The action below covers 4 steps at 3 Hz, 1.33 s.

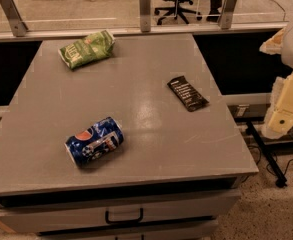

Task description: Move green jalapeno chip bag near rxbar chocolate

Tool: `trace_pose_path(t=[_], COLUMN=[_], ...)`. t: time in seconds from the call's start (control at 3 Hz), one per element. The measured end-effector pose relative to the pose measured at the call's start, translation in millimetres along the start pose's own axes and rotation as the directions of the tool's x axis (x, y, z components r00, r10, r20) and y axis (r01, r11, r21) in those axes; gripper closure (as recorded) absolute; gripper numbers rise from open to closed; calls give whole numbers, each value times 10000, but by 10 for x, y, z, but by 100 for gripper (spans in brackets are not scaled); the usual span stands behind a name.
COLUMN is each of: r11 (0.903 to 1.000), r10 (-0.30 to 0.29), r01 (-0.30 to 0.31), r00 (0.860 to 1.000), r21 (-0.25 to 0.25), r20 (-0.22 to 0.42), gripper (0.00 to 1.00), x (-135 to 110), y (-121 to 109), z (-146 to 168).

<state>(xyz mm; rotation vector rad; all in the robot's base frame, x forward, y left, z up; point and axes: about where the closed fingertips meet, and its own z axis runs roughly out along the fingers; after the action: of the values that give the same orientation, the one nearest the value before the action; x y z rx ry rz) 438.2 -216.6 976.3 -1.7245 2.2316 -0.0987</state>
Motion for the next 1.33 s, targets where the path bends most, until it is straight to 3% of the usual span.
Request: trace_pose_path(t=[0.67, 1.0, 1.33], r11=[9999, 9920, 9754], r10=[-122, -1265, -2203], r01=[121, 1257, 2140], r00=[9997, 9844, 9363], r21=[60, 139, 531], r20=[193, 1223, 2734], gripper=[0, 0, 0], x=[-63, -568, -1410], y=[-60, -296, -626], z=[19, 324, 603])
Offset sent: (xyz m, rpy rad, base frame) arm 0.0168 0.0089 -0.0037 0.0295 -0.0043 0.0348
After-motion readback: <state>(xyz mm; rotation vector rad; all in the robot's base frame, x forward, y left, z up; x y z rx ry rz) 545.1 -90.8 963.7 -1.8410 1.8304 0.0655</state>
